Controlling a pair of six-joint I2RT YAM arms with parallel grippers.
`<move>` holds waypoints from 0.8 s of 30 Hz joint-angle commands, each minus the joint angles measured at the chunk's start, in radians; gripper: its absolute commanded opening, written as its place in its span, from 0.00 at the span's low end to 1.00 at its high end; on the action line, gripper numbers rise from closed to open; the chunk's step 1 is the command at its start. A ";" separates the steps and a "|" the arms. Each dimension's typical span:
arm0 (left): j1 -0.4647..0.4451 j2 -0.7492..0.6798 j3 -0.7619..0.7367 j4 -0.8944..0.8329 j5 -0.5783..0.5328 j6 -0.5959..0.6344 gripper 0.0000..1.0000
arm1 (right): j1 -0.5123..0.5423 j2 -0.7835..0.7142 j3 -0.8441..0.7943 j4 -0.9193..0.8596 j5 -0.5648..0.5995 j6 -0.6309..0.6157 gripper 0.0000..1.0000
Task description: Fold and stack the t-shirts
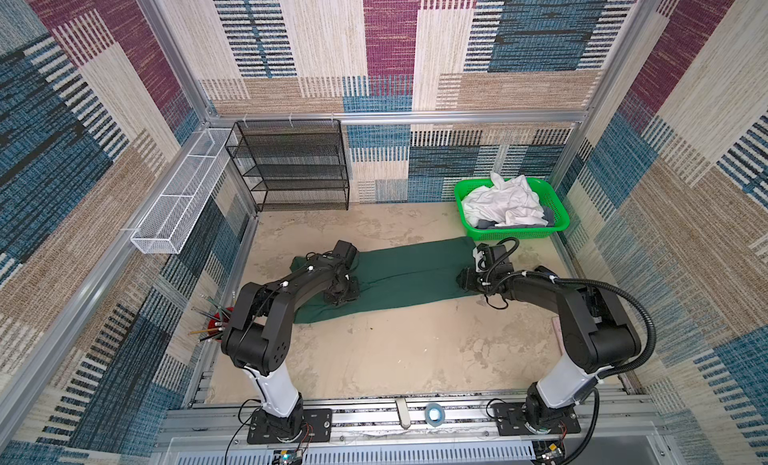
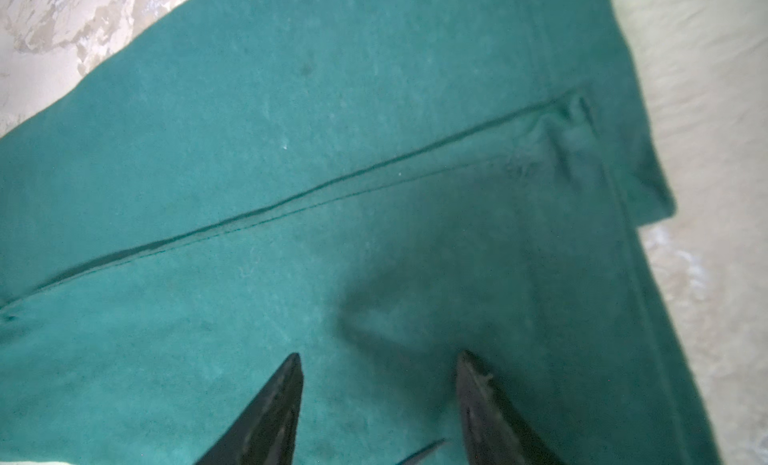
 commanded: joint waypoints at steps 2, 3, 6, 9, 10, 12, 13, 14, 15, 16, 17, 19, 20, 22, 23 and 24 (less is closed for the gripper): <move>-0.001 0.005 0.013 0.007 -0.014 -0.027 0.18 | 0.001 0.003 -0.007 -0.024 -0.011 -0.008 0.61; -0.001 0.002 0.011 0.010 -0.015 -0.028 0.15 | 0.001 0.003 -0.010 -0.022 -0.007 -0.008 0.61; 0.000 -0.006 0.018 0.007 -0.019 -0.028 0.05 | 0.001 0.003 -0.019 -0.017 -0.005 -0.011 0.61; -0.001 -0.010 0.045 -0.012 -0.025 -0.013 0.01 | 0.001 0.006 -0.026 -0.016 0.003 -0.007 0.61; -0.001 -0.008 0.061 -0.022 -0.031 -0.004 0.00 | 0.001 0.012 -0.024 -0.023 0.005 -0.008 0.61; -0.001 0.000 0.099 -0.046 -0.049 0.019 0.00 | 0.001 0.018 -0.023 -0.022 0.005 -0.009 0.61; -0.001 0.007 0.119 -0.055 -0.058 0.031 0.00 | 0.001 0.019 -0.025 -0.022 0.009 -0.007 0.61; 0.000 0.017 0.148 -0.068 -0.067 0.044 0.00 | 0.001 0.021 -0.024 -0.023 0.013 -0.006 0.61; -0.001 0.031 0.175 -0.082 -0.075 0.055 0.00 | 0.001 0.023 -0.022 -0.027 0.014 -0.005 0.61; 0.000 0.045 0.204 -0.093 -0.083 0.066 0.00 | 0.001 0.025 -0.024 -0.029 0.016 -0.002 0.61; 0.000 0.063 0.235 -0.107 -0.092 0.077 0.00 | 0.001 0.025 -0.028 -0.029 0.014 -0.002 0.61; 0.001 0.097 0.292 -0.125 -0.105 0.097 0.00 | 0.001 0.025 -0.032 -0.031 0.007 -0.003 0.61; 0.001 0.119 0.324 -0.135 -0.112 0.107 0.00 | 0.001 0.022 -0.033 -0.030 0.005 -0.003 0.61; 0.001 0.156 0.377 -0.148 -0.122 0.123 0.00 | 0.001 0.014 -0.042 -0.028 0.004 -0.005 0.61; 0.001 0.179 0.405 -0.155 -0.123 0.131 0.00 | 0.001 0.007 -0.047 -0.025 0.004 -0.005 0.61; 0.002 0.198 0.432 -0.162 -0.125 0.140 0.00 | 0.001 0.004 -0.051 -0.025 0.002 -0.006 0.61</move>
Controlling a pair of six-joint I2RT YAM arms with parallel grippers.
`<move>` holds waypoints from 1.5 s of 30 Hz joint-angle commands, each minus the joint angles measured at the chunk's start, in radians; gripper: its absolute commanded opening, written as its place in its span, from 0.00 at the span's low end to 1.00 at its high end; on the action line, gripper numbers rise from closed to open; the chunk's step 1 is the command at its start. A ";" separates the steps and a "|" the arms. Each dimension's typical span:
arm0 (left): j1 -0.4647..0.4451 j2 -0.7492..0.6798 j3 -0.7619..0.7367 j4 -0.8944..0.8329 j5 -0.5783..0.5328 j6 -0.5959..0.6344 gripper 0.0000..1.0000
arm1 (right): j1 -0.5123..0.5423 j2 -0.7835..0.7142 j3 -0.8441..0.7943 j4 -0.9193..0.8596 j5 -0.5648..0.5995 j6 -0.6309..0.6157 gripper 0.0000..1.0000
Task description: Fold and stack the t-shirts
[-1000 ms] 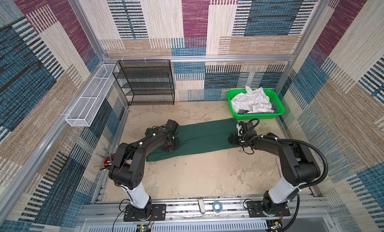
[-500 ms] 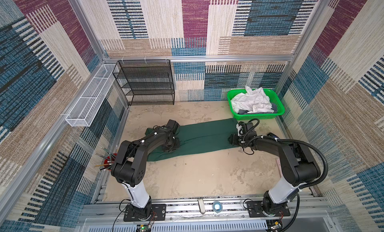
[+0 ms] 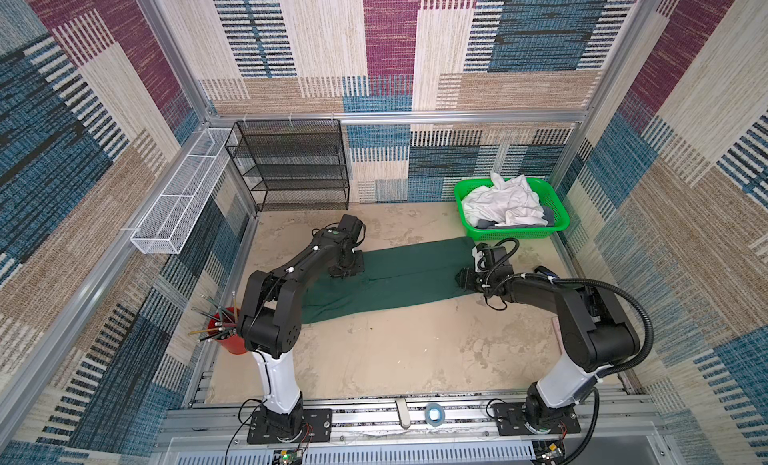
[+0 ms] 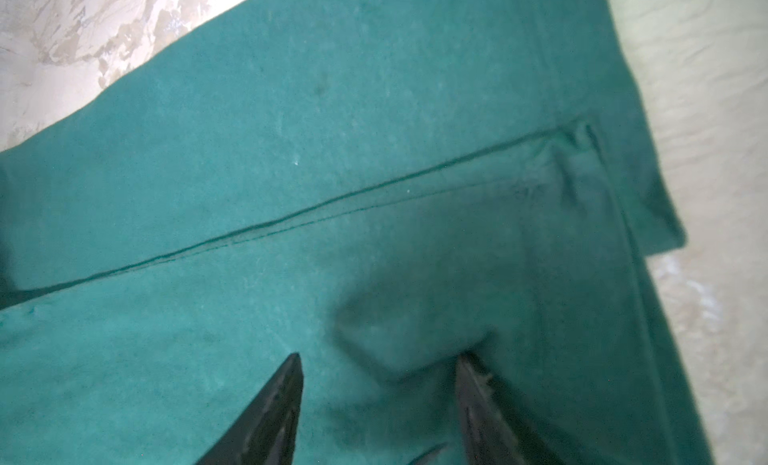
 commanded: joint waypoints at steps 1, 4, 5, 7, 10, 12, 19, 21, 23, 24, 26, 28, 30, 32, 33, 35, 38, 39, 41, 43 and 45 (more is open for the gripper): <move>0.000 0.053 0.079 -0.053 -0.031 0.070 0.00 | 0.001 -0.003 -0.017 -0.106 0.000 0.005 0.61; 0.000 0.106 0.158 -0.082 -0.035 0.082 0.00 | 0.001 -0.003 -0.020 -0.105 -0.009 0.005 0.61; 0.000 0.122 0.178 -0.085 -0.036 0.088 0.00 | 0.001 -0.002 -0.020 -0.104 -0.011 0.006 0.61; 0.001 0.149 0.221 -0.103 -0.039 0.103 0.00 | 0.000 -0.001 -0.022 -0.102 -0.016 0.007 0.61; 0.000 0.189 0.276 -0.111 -0.031 0.135 0.05 | 0.001 0.002 -0.025 -0.104 -0.019 0.009 0.61; 0.000 0.210 0.308 -0.110 -0.014 0.171 0.12 | 0.001 0.002 -0.026 -0.107 -0.019 0.008 0.61; 0.001 0.046 0.124 0.139 0.036 0.235 0.23 | 0.001 0.006 -0.020 -0.157 0.027 0.026 0.61; 0.006 -0.033 0.028 0.192 0.004 0.205 0.25 | 0.001 0.001 -0.024 -0.156 0.033 0.037 0.61; 0.026 -0.097 -0.072 0.222 -0.032 0.156 0.27 | 0.001 -0.003 -0.029 -0.152 0.029 0.041 0.61; 0.044 -0.115 -0.105 0.211 -0.038 0.132 0.27 | 0.001 -0.002 -0.029 -0.153 0.026 0.041 0.61; 0.098 -0.136 -0.163 0.180 -0.030 0.092 0.27 | 0.001 -0.002 -0.029 -0.155 0.018 0.032 0.61; 0.159 -0.160 -0.227 0.183 -0.009 0.073 0.27 | 0.001 -0.008 -0.035 -0.152 0.015 0.025 0.61; 0.215 -0.186 -0.281 0.208 0.025 0.062 0.27 | 0.001 -0.015 -0.042 -0.149 0.013 0.022 0.61; 0.262 -0.201 -0.313 0.234 0.049 0.062 0.27 | 0.001 -0.019 -0.049 -0.145 0.011 0.022 0.61; 0.277 -0.202 -0.318 0.248 0.059 0.066 0.27 | 0.001 -0.020 -0.053 -0.139 0.008 0.023 0.61; 0.297 -0.194 -0.310 0.271 0.079 0.072 0.27 | 0.001 -0.016 -0.058 -0.133 0.000 0.025 0.61; 0.312 -0.164 -0.277 0.290 0.058 0.067 0.27 | 0.001 -0.016 -0.063 -0.130 -0.005 0.029 0.61; 0.318 -0.148 -0.263 0.298 0.066 0.073 0.27 | 0.001 -0.016 -0.064 -0.130 -0.006 0.028 0.61; 0.327 -0.111 -0.230 0.311 0.082 0.086 0.27 | 0.001 -0.023 -0.066 -0.134 -0.001 0.025 0.61; 0.333 -0.074 -0.196 0.309 0.082 0.091 0.27 | 0.001 -0.028 -0.068 -0.138 0.008 0.022 0.61; 0.338 -0.037 -0.157 0.298 0.087 0.092 0.27 | 0.001 -0.028 -0.068 -0.141 0.015 0.019 0.61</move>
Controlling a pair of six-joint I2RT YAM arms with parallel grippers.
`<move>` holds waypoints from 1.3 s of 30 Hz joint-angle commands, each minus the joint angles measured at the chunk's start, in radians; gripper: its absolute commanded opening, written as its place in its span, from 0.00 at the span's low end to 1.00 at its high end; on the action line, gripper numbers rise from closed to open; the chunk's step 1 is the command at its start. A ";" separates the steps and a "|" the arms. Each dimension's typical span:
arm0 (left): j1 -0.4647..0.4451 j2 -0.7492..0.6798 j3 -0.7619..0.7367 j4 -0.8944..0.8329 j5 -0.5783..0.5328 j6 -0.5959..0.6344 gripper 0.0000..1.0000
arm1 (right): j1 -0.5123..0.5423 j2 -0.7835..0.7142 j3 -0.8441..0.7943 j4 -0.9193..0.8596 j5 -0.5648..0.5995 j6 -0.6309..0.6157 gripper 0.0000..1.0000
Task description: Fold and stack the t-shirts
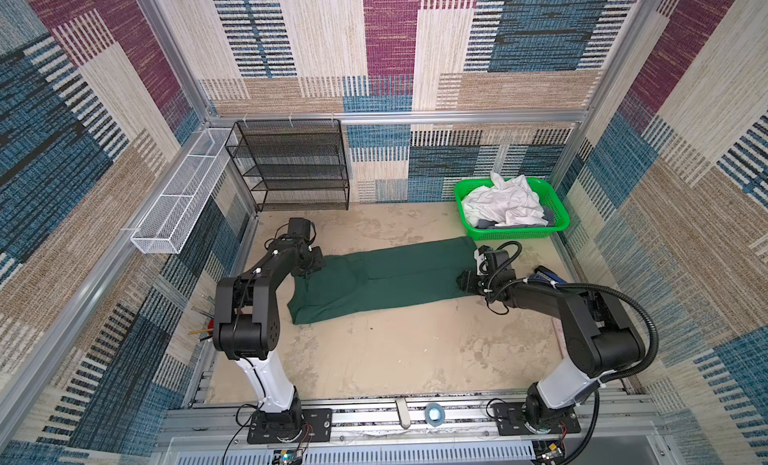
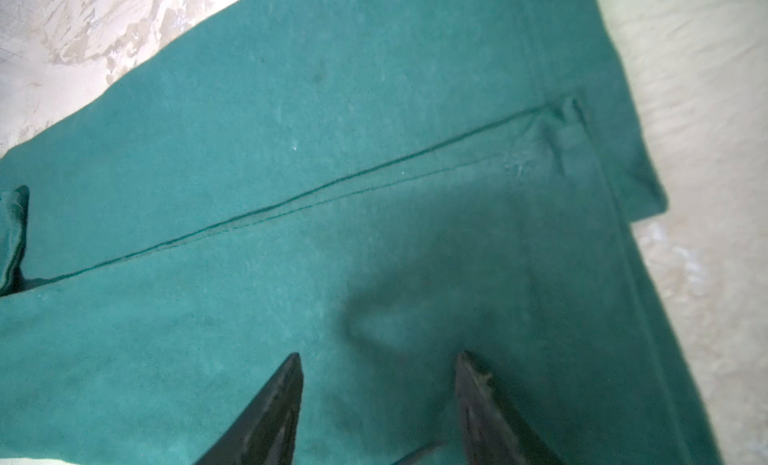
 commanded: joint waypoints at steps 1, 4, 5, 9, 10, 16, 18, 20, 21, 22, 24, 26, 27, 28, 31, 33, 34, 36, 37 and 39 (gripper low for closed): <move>0.006 0.047 0.055 0.008 0.016 0.006 0.27 | 0.001 0.008 -0.014 -0.170 0.016 0.008 0.61; 0.011 0.077 0.084 0.000 0.011 0.009 0.27 | 0.001 0.013 -0.015 -0.168 0.014 0.008 0.61; 0.012 0.087 0.089 0.001 0.019 0.011 0.27 | 0.001 0.014 -0.015 -0.169 0.013 0.008 0.61; 0.015 0.115 0.110 -0.007 0.037 0.014 0.27 | 0.001 0.021 -0.013 -0.168 0.014 0.006 0.61; 0.016 0.120 0.113 -0.010 0.034 0.015 0.27 | 0.001 0.019 -0.012 -0.167 0.014 0.005 0.61; 0.020 0.140 0.125 -0.013 0.037 0.017 0.22 | 0.001 0.017 -0.014 -0.172 0.014 0.002 0.61; 0.023 0.145 0.130 -0.015 0.040 0.019 0.18 | 0.001 0.018 -0.015 -0.171 0.013 0.001 0.61; 0.026 0.151 0.136 -0.013 0.044 0.021 0.14 | 0.001 0.016 -0.020 -0.171 0.013 0.001 0.61; 0.028 0.152 0.138 -0.015 0.043 0.021 0.14 | 0.001 0.014 -0.021 -0.170 0.012 0.001 0.61; 0.029 0.153 0.139 -0.016 0.041 0.022 0.15 | 0.001 0.013 -0.023 -0.171 0.012 0.002 0.61; 0.031 0.154 0.139 -0.015 0.044 0.026 0.21 | 0.001 0.009 -0.023 -0.169 0.012 0.002 0.61; 0.031 0.156 0.144 -0.019 0.045 0.027 0.24 | 0.000 0.008 -0.025 -0.171 0.013 0.000 0.61; 0.031 0.155 0.142 -0.017 0.043 0.027 0.25 | 0.001 0.008 -0.025 -0.170 0.013 -0.001 0.61; 0.032 0.155 0.143 -0.015 0.042 0.028 0.26 | 0.001 0.008 -0.024 -0.170 0.013 -0.001 0.61; 0.033 0.158 0.143 -0.016 0.037 0.030 0.26 | 0.001 0.011 -0.025 -0.168 0.010 -0.001 0.61; 0.035 0.173 0.151 -0.019 0.055 0.032 0.26 | 0.001 0.013 -0.026 -0.168 0.006 -0.001 0.61; 0.037 0.180 0.166 -0.034 0.060 0.035 0.26 | 0.001 0.015 -0.025 -0.165 0.005 0.000 0.61; 0.037 0.183 0.168 -0.032 0.073 0.038 0.25 | 0.001 0.014 -0.026 -0.167 0.005 -0.001 0.60; 0.037 0.183 0.167 -0.028 0.082 0.038 0.24 | 0.001 0.013 -0.026 -0.166 0.006 -0.001 0.60; 0.037 0.178 0.161 -0.017 0.103 0.038 0.18 | 0.001 0.013 -0.027 -0.168 0.006 -0.002 0.60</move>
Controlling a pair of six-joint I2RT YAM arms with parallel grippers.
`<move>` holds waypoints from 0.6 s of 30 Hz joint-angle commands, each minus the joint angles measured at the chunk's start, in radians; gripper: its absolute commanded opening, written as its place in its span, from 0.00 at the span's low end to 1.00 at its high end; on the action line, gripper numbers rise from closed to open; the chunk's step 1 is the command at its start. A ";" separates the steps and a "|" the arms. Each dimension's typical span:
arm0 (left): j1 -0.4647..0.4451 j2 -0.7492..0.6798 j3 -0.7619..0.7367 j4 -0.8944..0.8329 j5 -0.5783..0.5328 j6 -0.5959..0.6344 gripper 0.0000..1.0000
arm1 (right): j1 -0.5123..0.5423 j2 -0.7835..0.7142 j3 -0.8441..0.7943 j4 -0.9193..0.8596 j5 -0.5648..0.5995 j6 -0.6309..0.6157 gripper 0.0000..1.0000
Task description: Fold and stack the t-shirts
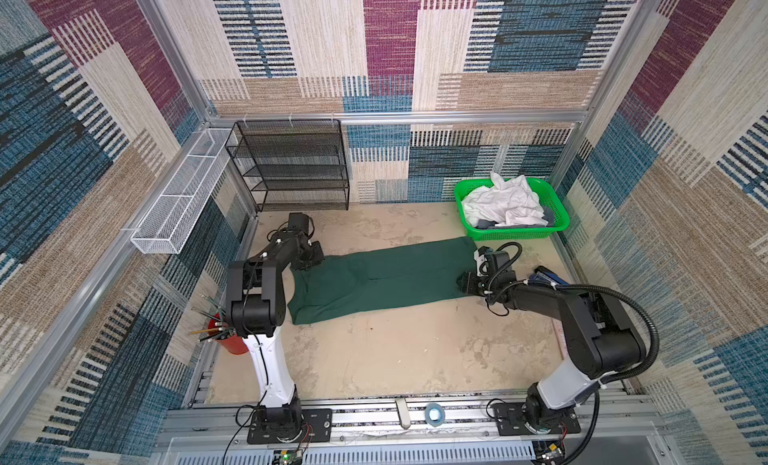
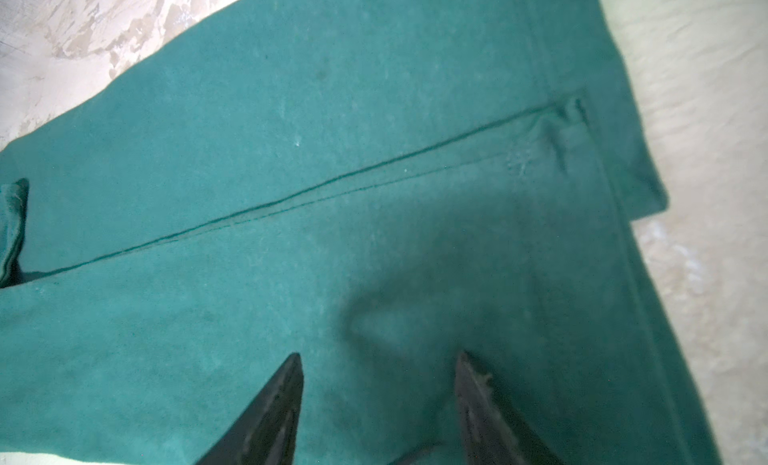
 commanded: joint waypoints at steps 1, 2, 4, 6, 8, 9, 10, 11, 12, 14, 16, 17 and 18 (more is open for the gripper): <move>0.002 -0.004 0.004 0.004 0.051 0.022 0.14 | 0.001 0.015 -0.012 -0.187 0.005 0.011 0.60; 0.002 -0.009 0.003 0.004 0.056 0.024 0.09 | 0.001 0.016 -0.012 -0.188 0.005 0.011 0.60; 0.002 -0.024 -0.006 0.007 0.057 0.024 0.00 | 0.001 0.015 -0.013 -0.186 0.004 0.010 0.60; 0.001 -0.049 -0.017 0.007 0.047 0.020 0.00 | 0.001 0.012 -0.013 -0.187 0.003 0.012 0.60; 0.002 -0.082 -0.030 0.010 0.034 0.016 0.00 | 0.001 0.007 -0.017 -0.187 0.005 0.011 0.61; 0.002 -0.098 -0.035 0.009 0.022 0.014 0.00 | 0.001 0.005 -0.017 -0.187 0.007 0.013 0.60; 0.002 -0.115 -0.040 0.002 0.004 0.009 0.00 | 0.001 0.004 -0.015 -0.190 0.011 0.015 0.61; 0.002 -0.128 -0.041 -0.002 -0.012 0.008 0.00 | 0.001 0.004 -0.015 -0.195 0.016 0.018 0.61; 0.002 -0.139 -0.041 -0.003 -0.029 0.007 0.00 | 0.001 0.005 -0.012 -0.200 0.025 0.024 0.61; 0.001 -0.143 -0.025 -0.011 -0.066 0.012 0.00 | 0.001 0.012 -0.009 -0.215 0.043 0.032 0.60; 0.003 -0.121 0.017 -0.041 -0.096 0.018 0.00 | 0.001 0.019 -0.012 -0.219 0.050 0.040 0.61; 0.003 -0.102 0.043 -0.059 -0.098 0.023 0.00 | 0.001 0.022 -0.014 -0.222 0.052 0.042 0.61; 0.003 -0.080 0.068 -0.076 -0.100 0.027 0.00 | 0.000 0.022 -0.017 -0.222 0.052 0.044 0.61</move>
